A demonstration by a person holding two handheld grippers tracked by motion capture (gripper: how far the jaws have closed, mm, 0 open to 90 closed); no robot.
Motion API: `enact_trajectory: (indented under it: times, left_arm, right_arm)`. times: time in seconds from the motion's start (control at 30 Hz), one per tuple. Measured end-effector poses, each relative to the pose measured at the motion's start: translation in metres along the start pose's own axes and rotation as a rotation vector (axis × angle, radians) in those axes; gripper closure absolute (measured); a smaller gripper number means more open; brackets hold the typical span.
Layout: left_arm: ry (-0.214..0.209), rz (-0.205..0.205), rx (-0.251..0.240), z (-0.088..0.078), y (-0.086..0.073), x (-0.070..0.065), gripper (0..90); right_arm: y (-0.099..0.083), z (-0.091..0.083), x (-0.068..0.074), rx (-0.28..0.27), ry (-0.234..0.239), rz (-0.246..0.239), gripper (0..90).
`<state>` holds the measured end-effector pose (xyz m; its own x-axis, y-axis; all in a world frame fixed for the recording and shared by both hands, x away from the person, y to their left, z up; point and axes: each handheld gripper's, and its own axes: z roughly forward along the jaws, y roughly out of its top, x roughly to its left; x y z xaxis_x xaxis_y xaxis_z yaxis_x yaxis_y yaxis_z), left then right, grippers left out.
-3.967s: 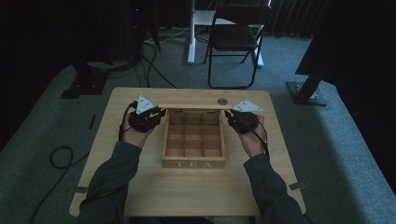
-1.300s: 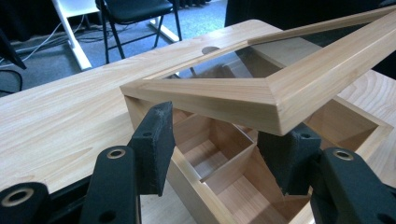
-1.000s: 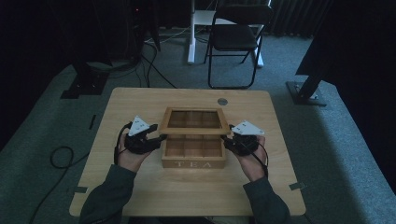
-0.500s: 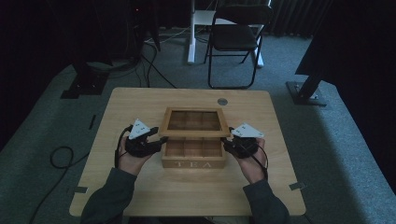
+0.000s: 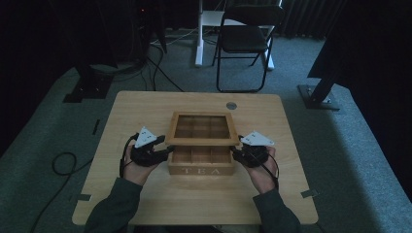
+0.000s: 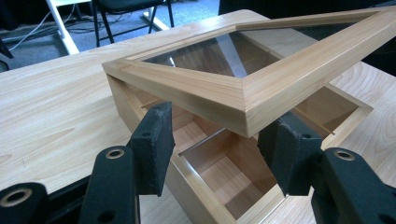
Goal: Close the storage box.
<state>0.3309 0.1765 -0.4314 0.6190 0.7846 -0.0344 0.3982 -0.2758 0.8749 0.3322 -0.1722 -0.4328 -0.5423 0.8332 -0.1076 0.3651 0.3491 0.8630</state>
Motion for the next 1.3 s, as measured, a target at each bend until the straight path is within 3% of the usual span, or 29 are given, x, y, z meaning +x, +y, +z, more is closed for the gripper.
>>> enact_trajectory:
  times: [0.93, 1.3]
  left_arm:
    - [-0.010, 0.001, 0.032, 0.003, -0.013, -0.007, 45.7]
    - [0.005, 0.011, 0.041, 0.005, -0.021, -0.010, 45.5]
  right_arm:
    - [-0.016, -0.003, 0.005, 0.019, 0.022, 0.027, 50.5]
    - [-0.023, -0.002, 0.006, 0.030, 0.025, 0.033, 50.4]
